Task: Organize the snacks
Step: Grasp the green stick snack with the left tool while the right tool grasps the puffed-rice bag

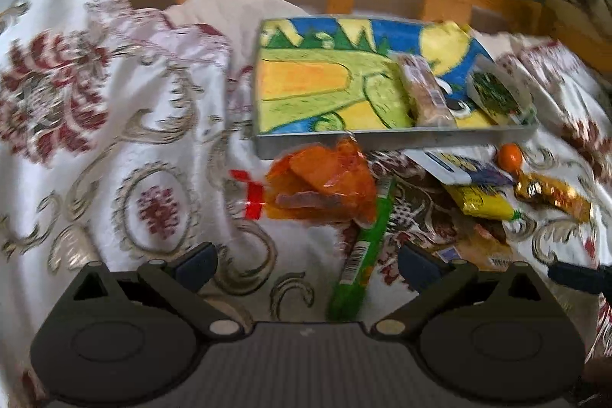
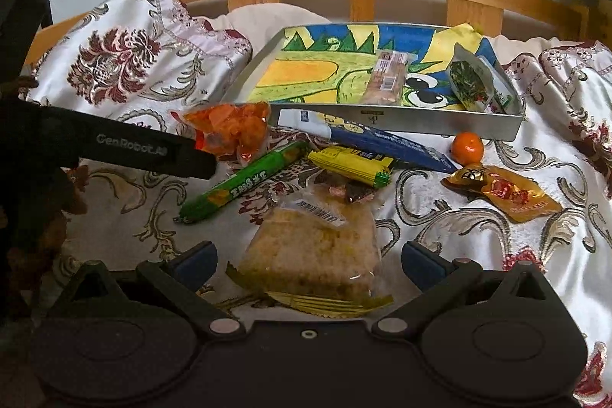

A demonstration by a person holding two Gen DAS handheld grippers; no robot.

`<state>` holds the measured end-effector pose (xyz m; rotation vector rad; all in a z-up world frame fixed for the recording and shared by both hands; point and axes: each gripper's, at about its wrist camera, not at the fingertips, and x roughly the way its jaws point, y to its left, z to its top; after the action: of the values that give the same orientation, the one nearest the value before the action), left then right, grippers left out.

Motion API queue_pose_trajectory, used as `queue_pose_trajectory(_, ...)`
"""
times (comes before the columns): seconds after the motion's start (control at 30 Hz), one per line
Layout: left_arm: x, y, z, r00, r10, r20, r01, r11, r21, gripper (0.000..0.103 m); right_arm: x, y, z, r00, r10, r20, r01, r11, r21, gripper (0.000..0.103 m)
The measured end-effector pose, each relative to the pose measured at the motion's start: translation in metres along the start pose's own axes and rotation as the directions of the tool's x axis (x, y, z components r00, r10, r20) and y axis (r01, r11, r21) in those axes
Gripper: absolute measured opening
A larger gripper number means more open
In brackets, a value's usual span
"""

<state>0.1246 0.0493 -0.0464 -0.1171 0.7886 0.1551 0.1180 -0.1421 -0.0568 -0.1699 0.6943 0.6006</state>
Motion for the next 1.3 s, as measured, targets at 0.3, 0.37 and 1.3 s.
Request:
queue_pose_trajectory(0.3, 0.029, -0.025, 0.006, 0.997, -0.044, -0.06, 0.052, 0.989, 0.141, 0.102, 0.019, 0.0, 0.0, 1.0, -0.015, -0.026, 0.015, 1.0, -0.014, 0.102)
queue_pose_trajectory(0.37, 0.034, -0.029, 0.006, 0.996, -0.055, -0.071, 0.065, 0.985, 0.16, 0.102, 0.021, 0.001, 0.0, 1.0, -0.011, -0.022, 0.01, 1.0, -0.025, 0.102)
queue_pose_trajectory(1.3, 0.052, -0.036, 0.021, 0.98, -0.128, -0.152, 0.153, 0.973, 0.172, 0.041, 0.029, -0.011, 0.001, 0.998, 0.062, -0.006, -0.062, 0.998, -0.002, 0.087)
